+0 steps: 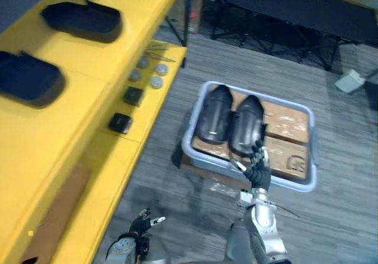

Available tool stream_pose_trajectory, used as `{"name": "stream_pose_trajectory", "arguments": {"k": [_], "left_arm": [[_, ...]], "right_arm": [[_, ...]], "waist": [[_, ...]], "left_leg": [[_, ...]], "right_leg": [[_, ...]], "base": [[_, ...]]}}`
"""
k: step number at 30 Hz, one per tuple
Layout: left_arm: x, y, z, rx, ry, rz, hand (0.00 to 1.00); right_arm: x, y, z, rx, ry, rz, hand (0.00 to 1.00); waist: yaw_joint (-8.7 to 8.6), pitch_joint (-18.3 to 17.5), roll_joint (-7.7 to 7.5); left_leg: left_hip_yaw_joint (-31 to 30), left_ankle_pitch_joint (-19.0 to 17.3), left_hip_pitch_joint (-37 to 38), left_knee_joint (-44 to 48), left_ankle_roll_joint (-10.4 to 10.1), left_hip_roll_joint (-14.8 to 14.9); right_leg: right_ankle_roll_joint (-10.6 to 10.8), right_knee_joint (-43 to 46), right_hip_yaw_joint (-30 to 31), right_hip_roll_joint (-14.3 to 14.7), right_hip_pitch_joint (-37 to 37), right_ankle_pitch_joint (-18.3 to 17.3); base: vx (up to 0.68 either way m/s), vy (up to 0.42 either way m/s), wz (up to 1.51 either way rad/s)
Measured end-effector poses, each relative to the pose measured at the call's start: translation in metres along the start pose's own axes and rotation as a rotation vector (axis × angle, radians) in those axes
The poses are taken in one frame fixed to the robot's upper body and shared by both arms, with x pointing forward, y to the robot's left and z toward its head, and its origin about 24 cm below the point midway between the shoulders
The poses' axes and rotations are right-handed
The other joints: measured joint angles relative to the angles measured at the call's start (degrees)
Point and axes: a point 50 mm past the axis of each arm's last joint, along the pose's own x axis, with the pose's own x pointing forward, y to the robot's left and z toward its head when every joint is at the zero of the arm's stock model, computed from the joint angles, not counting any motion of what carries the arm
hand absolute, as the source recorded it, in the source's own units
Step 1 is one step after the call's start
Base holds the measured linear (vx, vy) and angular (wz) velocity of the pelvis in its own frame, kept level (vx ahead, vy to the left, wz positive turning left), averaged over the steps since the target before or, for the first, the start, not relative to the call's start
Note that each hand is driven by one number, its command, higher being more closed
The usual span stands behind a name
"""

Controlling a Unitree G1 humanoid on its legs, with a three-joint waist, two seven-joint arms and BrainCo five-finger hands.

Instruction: Walk over and take plastic housings, then place them on the shelf

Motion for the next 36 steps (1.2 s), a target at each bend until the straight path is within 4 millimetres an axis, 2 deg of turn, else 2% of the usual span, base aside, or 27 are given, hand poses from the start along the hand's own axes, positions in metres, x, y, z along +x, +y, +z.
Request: {"name": "stream_pose_trajectory", "arguments": {"k": [1,2,3,4,6,8,9,10,11,12,13,16,18,20,22,23,25,26,28,30,35,36], "left_arm": [[0.005,-0.022,0.005,-0.070,-0.021,-0.036,0.00],[0.006,-0.033,0.007,-0.117,-0.032,-0.060,0.00],[0.006,-0.055,0.007,-0.198,-0.042,-0.108,0.00],[0.004,-0.071,0.008,-0.198,-0.063,-0.158,0.00],[-0.002,-0.082,0.005,-0.181,-0.086,-0.198,0.00],[-0.004,-0.082,0.006,-0.207,-0.104,-0.187,0.00],[-0.004,-0.080,0.006,-0.224,-0.112,-0.172,0.00],[-0.005,-0.079,0.006,-0.226,-0.113,-0.167,0.00],[-0.005,-0.078,0.007,-0.228,-0.119,-0.151,0.00],[-0.005,-0.078,0.010,-0.223,-0.132,-0.152,0.00],[-0.006,-0.078,0.011,-0.219,-0.141,-0.151,0.00],[-0.008,-0.073,0.018,0.057,-0.197,-0.150,0.00],[-0.008,-0.074,0.020,0.095,-0.212,-0.141,0.00],[-0.009,-0.077,0.026,0.093,-0.236,-0.134,0.00],[-0.008,-0.087,0.036,0.092,-0.267,-0.159,0.00],[-0.008,-0.092,0.037,0.095,-0.273,-0.171,0.00],[-0.008,-0.103,0.043,0.083,-0.289,-0.206,0.00],[-0.008,-0.106,0.045,0.076,-0.291,-0.214,0.00],[-0.007,-0.112,0.050,0.077,-0.303,-0.229,0.00],[-0.006,-0.115,0.055,0.072,-0.326,-0.238,0.00],[-0.007,-0.116,0.062,0.023,-0.372,-0.243,0.00],[-0.006,-0.116,0.065,0.019,-0.383,-0.245,0.00]], "right_arm": [[0.010,-0.009,0.008,-0.054,-0.037,0.025,0.00],[0.012,-0.017,0.010,-0.089,-0.047,0.025,0.00],[0.016,-0.029,0.013,-0.134,-0.061,0.018,0.00],[0.017,-0.037,0.015,-0.149,-0.068,0.008,0.00],[0.016,-0.041,0.017,-0.146,-0.069,0.015,0.00],[0.017,-0.044,0.018,-0.156,-0.072,0.028,0.00],[0.021,-0.045,0.021,-0.146,-0.083,0.031,0.00],[0.024,-0.046,0.023,-0.129,-0.090,0.027,0.00],[0.032,-0.046,0.028,-0.117,-0.108,0.012,0.00],[0.037,-0.045,0.030,-0.112,-0.116,0.005,0.00],[0.041,-0.043,0.032,-0.108,-0.122,0.004,0.00],[0.067,-0.024,0.031,-0.133,-0.077,0.020,0.00],[0.081,-0.020,0.030,-0.137,-0.036,0.003,0.00],[0.099,-0.016,0.038,-0.151,-0.034,-0.022,0.00],[0.132,-0.019,0.059,-0.173,-0.054,-0.116,0.00],[0.140,-0.023,0.064,-0.183,-0.052,-0.151,0.00],[0.166,-0.033,0.087,-0.223,-0.062,-0.239,0.00],[0.171,-0.035,0.094,-0.232,-0.068,-0.257,0.00],[0.187,-0.035,0.120,-0.249,-0.094,-0.310,0.00],[0.195,-0.037,0.138,-0.264,-0.123,-0.339,0.00],[0.204,-0.046,0.165,-0.332,-0.162,-0.382,0.00],[0.205,-0.050,0.173,-0.349,-0.182,-0.390,0.00]], "waist": [[-1.90,1.5,3.27],[-2.82,1.5,3.65],[-3.38,1.7,3.46],[-3.23,1.8,3.39],[-3.21,1.7,3.55],[-2.94,1.9,3.68],[-2.78,2.1,4.37],[-2.62,2.3,4.46],[-1.82,2.5,4.41],[-0.90,2.7,4.31],[-0.53,2.9,4.20],[0.79,3.8,4.05],[1.56,3.9,4.12],[1.93,5.2,4.12],[1.88,8.0,5.19],[2.09,8.4,5.59],[3.80,9.5,7.09],[4.25,9.7,7.42],[6.32,10.1,8.21],[7.97,10.2,8.51],[9.92,10.6,9.43],[10.45,10.9,9.98]], "left_leg": [[-1.4,1.6,-0.5,-1.4,2.4,1.5],[-1.8,3.0,-0.8,-2.0,4.6,1.2],[-4.8,3.6,-0.5,-3.1,5.9,-0.8],[-8.7,1.8,0.2,-3.6,5.3,-4.3],[-10.4,-1.3,0.2,-4.2,5.8,-7.5],[-12.9,-2.1,-0.1,-6.5,5.8,-9.7],[-13.8,-2.2,0.1,-8.4,5.6,-10.7],[-14.0,-1.8,0.3,-9.4,4.8,-11.1],[-14.0,-0.5,0.4,-10.7,2.5,-12.7],[-13.7,-0.2,0.4,-10.9,2.0,-13.7],[-13.7,0.1,0.3,-10.7,1.8,-14.3],[-13.7,-0.5,0.0,-9.1,2.7,-15.9],[-13.7,-0.7,-0.8,-8.7,2.9,-16.1],[-14.0,-1.3,-2.6,-7.0,3.2,-16.1],[-15.8,-2.5,-6.2,-2.9,3.4,-15.8],[-16.5,-2.8,-7.3,-1.8,3.4,-15.8],[-18.7,-3.5,-10.5,1.1,3.5,-15.5],[-19.1,-3.6,-11.0,1.6,3.5,-15.4],[-20.3,-3.9,-13.8,3.5,3.8,-15.4],[-20.9,-4.1,-15.7,4.8,4.0,-15.4],[-23.4,-4.7,-18.8,7.4,4.1,-15.6],[-23.6,-4.7,-19.1,8.0,4.2,-15.6]], "right_leg": [[-1.8,2.4,0.4,2.7,-2.6,-0.6],[-2.6,3.5,1.1,3.3,-4.0,-1.2],[-3.6,4.2,2.6,3.9,-5.2,-1.8],[-4.4,3.5,4.2,4.3,-5.0,-2.2],[-5.7,2.9,5.0,5.8,-4.5,-2.9],[-5.9,0.6,5.0,6.4,-3.7,-1.6],[-5.4,-1.4,4.7,6.3,-3.0,-0.4],[-5.2,-2.0,4.5,6.1,-2.9,0.4],[-3.8,-3.7,4.5,5.2,-3.0,2.3],[-3.4,-4.7,4.8,4.4,-2.8,3.7],[-2.9,-5.3,5.1,3.8,-2.6,4.3],[-1.9,-10.4,5.0,2.3,0.3,7.8],[-1.9,-13.8,4.3,2.2,1.3,9.8],[-2.0,-15.8,3.9,2.3,1.4,11.2],[-2.1,-16.8,2.6,2.2,1.2,12.6],[-2.1,-17.0,2.1,2.2,1.0,12.8],[-2.0,-17.1,0.6,2.3,0.8,13.2],[-2.0,-17.1,0.2,2.3,0.7,13.3],[-2.2,-17.1,-1.0,2.2,-0.3,13.9],[-2.3,-17.1,-1.9,2.1,-1.3,14.4],[-2.3,-16.7,-3.9,1.9,-1.5,14.4],[-2.3,-16.3,-4.1,1.9,-1.8,14.4]], "base": [[0.01,-0.526,-0.87],[-0.01,-0.431,-0.65],[0.00,-0.343,-0.61],[0.01,-0.288,-0.66],[-0.01,-0.141,-0.43],[-0.04,-0.060,-0.11],[-0.06,0.007,0.05],[-0.06,0.068,0.11],[-0.04,0.097,0.02],[-0.04,0.124,0.00],[-0.02,0.144,-0.01],[-0.04,0.141,0.02],[-0.03,0.052,-0.01],[-0.05,0.031,0.02],[-0.07,0.023,0.22],[-0.09,0.026,0.41],[-0.08,0.027,0.38],[-0.05,0.024,0.29],[-0.06,0.026,0.20],[-0.05,0.024,0.13],[-0.05,0.042,0.20],[-0.06,0.048,0.06]]}}
